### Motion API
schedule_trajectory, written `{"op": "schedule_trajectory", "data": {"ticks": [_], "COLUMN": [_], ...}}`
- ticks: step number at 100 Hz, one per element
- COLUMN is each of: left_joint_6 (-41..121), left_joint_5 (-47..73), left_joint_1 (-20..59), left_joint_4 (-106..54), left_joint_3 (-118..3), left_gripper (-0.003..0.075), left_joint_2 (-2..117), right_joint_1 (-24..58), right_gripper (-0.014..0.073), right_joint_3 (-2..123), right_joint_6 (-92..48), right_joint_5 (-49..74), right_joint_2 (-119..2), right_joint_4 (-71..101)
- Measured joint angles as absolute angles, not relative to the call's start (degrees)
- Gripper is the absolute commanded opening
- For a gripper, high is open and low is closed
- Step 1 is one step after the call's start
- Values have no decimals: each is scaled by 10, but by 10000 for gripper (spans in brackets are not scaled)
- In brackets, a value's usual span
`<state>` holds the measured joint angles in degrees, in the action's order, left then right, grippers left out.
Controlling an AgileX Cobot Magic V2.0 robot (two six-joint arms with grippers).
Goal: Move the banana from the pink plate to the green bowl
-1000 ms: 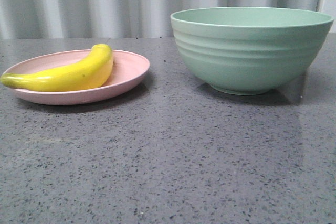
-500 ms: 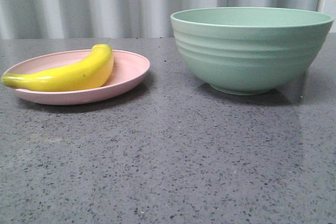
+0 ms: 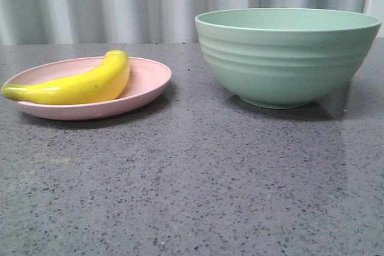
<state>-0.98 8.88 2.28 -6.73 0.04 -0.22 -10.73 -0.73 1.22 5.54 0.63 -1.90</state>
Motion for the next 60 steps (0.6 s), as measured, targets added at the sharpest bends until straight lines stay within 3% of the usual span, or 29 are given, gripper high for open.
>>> {"op": "schedule_trajectory", "data": {"ticks": [60], "left_joint_6": [-10], "left_joint_5": [89], "left_joint_1": [23], "left_joint_4": [-67], "left_joint_3": [0], "left_gripper": [-18], "left_joint_2": [-2], "right_joint_1": [-107], "right_gripper": [-74], "right_joint_3": [-7], "right_joint_6": [12], "right_joint_5": [55], "right_joint_2": [6], "right_joint_4": [-11]}}
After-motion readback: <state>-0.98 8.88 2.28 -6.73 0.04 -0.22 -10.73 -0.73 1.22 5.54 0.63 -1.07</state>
